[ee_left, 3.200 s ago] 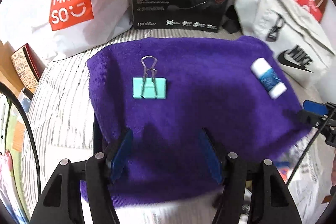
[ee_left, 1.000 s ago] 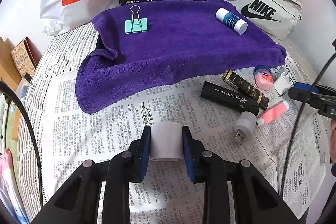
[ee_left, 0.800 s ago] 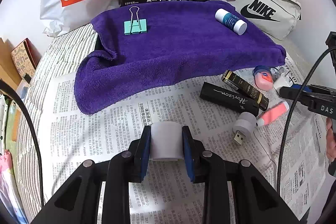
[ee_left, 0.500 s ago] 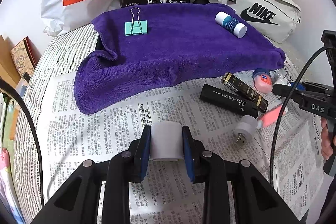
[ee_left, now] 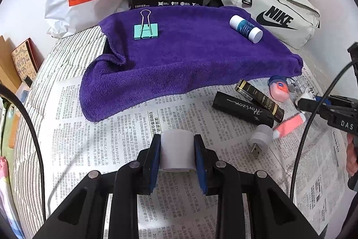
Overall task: Organize rigid objects
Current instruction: 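Carry the tape roll and charger onto the purple towel and open both grippers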
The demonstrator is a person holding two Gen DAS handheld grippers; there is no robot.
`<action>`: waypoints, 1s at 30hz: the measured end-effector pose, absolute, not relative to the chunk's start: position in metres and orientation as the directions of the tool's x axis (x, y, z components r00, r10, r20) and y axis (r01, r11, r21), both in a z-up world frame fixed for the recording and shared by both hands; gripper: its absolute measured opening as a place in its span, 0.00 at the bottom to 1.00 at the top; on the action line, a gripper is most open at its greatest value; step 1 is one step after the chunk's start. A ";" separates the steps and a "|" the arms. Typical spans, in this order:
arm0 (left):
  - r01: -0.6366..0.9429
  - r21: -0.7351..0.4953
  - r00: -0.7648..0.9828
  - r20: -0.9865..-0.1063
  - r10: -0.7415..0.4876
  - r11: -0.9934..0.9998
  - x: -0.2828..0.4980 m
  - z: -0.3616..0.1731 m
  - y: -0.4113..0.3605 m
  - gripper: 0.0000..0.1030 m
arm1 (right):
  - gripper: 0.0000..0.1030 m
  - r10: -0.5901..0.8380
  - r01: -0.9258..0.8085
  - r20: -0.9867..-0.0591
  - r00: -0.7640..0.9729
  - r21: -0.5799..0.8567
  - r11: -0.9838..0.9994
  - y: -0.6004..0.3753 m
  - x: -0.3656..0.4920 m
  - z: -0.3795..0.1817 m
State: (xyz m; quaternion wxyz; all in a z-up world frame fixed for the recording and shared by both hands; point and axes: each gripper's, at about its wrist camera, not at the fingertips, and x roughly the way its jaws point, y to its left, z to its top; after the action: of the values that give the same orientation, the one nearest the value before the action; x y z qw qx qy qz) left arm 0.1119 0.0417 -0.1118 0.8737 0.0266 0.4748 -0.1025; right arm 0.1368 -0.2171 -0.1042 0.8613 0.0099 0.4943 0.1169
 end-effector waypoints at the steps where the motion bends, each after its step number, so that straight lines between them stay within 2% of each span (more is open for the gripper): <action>1: 0.205 -0.053 0.524 -0.837 -0.155 0.977 0.112 -0.112 0.042 0.27 | 0.27 0.212 -0.191 -0.849 0.483 0.134 0.972 -0.218 0.136 -0.104; 30: 0.166 -0.009 0.574 -0.812 -0.104 0.986 0.102 -0.072 0.058 0.27 | 0.27 0.252 -0.219 -0.828 0.501 0.161 0.963 -0.220 0.121 -0.082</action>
State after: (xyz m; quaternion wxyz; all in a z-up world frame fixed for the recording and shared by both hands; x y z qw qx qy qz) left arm 0.1021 0.0585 -0.0721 0.8866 0.0339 0.4549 -0.0763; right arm 0.1214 -0.2204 -0.0822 0.8661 0.0174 0.4808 0.1358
